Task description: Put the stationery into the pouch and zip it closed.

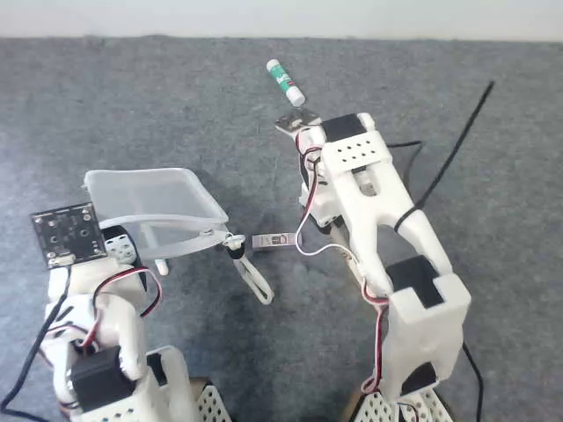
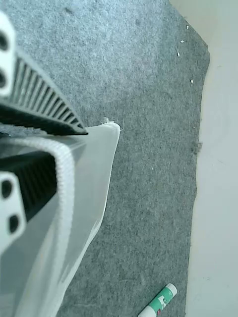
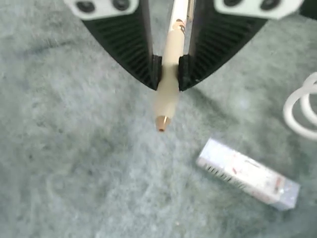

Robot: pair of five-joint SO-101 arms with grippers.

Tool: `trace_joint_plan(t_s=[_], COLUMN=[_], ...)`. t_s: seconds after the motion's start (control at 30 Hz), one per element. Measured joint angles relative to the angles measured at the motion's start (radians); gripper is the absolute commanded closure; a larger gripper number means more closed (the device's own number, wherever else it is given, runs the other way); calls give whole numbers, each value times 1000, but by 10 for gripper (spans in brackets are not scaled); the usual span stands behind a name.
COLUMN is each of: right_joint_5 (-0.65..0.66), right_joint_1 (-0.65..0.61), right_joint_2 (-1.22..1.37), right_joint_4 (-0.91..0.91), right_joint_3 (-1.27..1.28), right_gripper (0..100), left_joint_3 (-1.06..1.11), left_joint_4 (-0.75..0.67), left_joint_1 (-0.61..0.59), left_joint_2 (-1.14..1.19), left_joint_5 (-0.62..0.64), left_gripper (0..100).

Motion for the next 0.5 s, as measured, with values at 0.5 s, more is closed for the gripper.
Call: trace_joint_plan(t_s=[0.5], right_joint_5=[0], right_joint_1=[0], right_joint_2=[-72], right_joint_4=[51], right_joint_3=[0], right_gripper=[992], left_joint_3=[-114], left_joint_4=[0], left_joint_1=[129], left_joint_2=[0], left_joint_5=[18], left_gripper=[991])
